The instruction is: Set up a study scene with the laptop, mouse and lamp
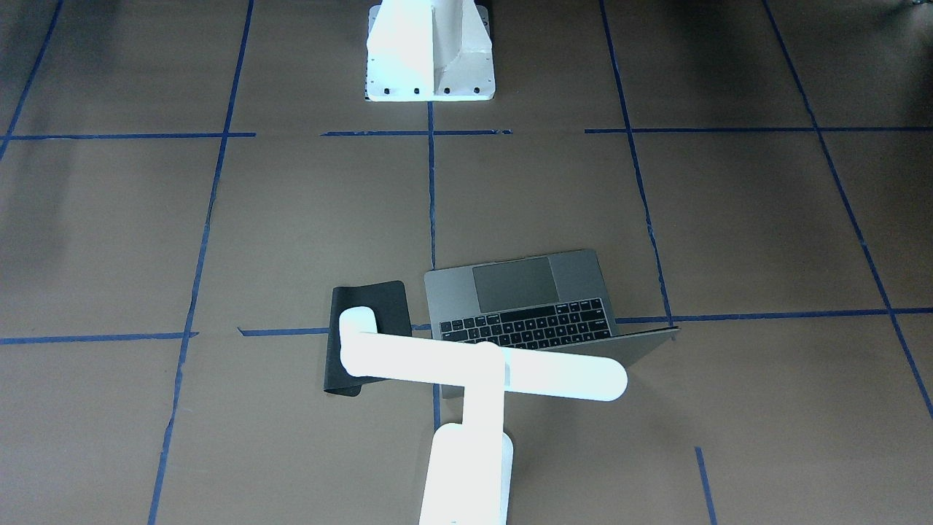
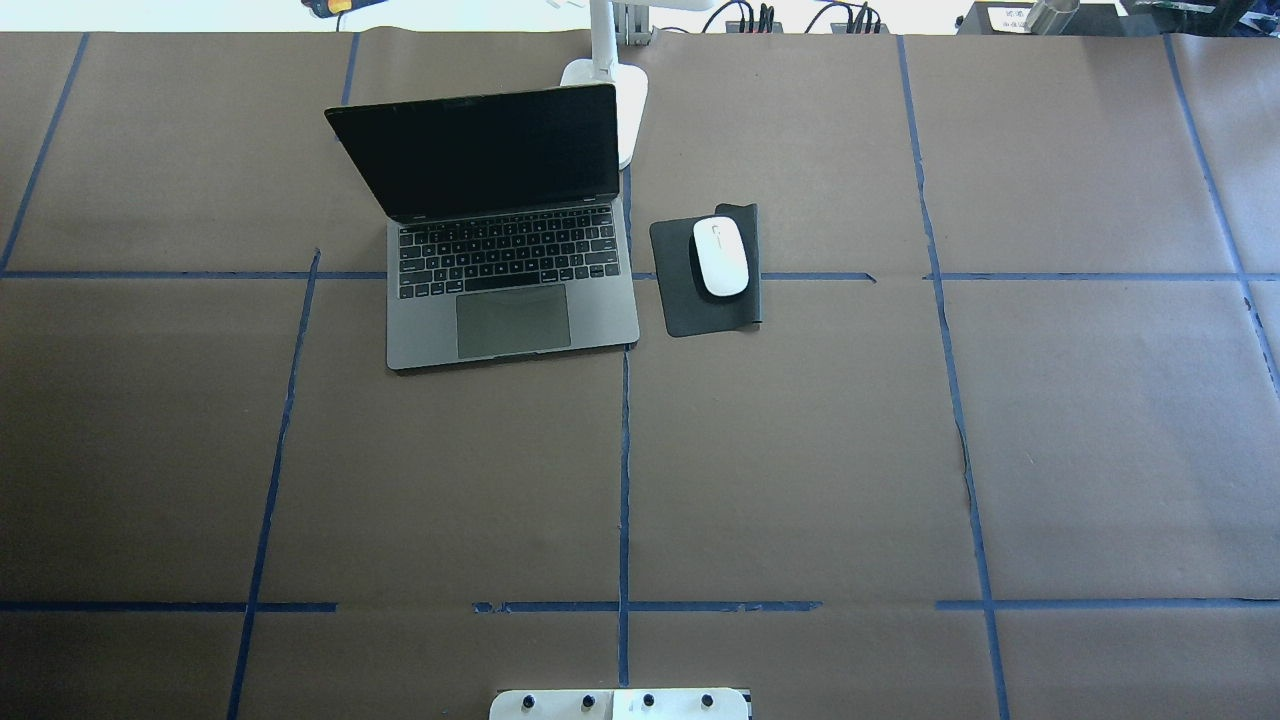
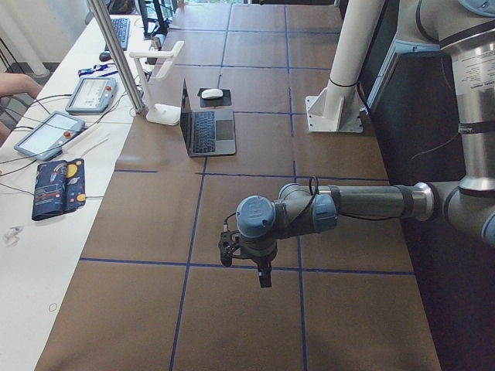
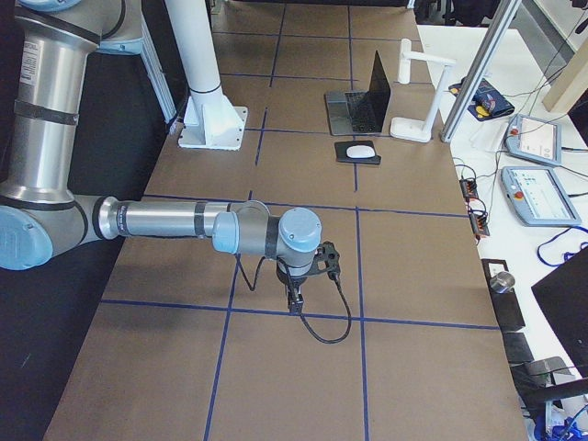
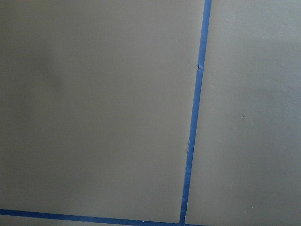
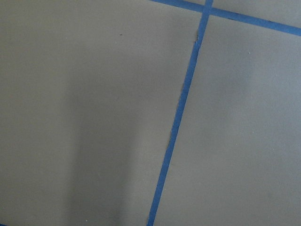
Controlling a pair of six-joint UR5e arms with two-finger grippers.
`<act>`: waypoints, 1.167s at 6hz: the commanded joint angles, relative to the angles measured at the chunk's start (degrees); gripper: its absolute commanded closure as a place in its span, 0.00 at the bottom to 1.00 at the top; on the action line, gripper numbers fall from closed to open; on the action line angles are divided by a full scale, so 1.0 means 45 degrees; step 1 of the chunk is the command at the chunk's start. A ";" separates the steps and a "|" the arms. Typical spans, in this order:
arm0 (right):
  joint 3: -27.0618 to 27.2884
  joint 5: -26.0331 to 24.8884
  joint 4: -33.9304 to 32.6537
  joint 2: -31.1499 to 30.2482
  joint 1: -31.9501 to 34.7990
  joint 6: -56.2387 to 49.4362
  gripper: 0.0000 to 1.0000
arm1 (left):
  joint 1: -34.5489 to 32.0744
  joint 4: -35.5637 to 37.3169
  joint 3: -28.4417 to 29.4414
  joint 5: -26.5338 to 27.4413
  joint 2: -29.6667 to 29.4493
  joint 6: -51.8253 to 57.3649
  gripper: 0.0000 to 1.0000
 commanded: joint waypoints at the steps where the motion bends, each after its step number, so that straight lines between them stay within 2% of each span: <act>1: 0.0014 0.0010 0.0005 0.0000 0.0000 0.0019 0.00 | -0.0010 -0.0040 0.0017 0.0000 -0.0015 -0.0005 0.00; 7: 0.0190 0.0478 0.0005 -0.0136 0.0019 0.0058 0.00 | -0.0010 -0.0119 -0.0100 0.0038 -0.0132 -0.0004 0.00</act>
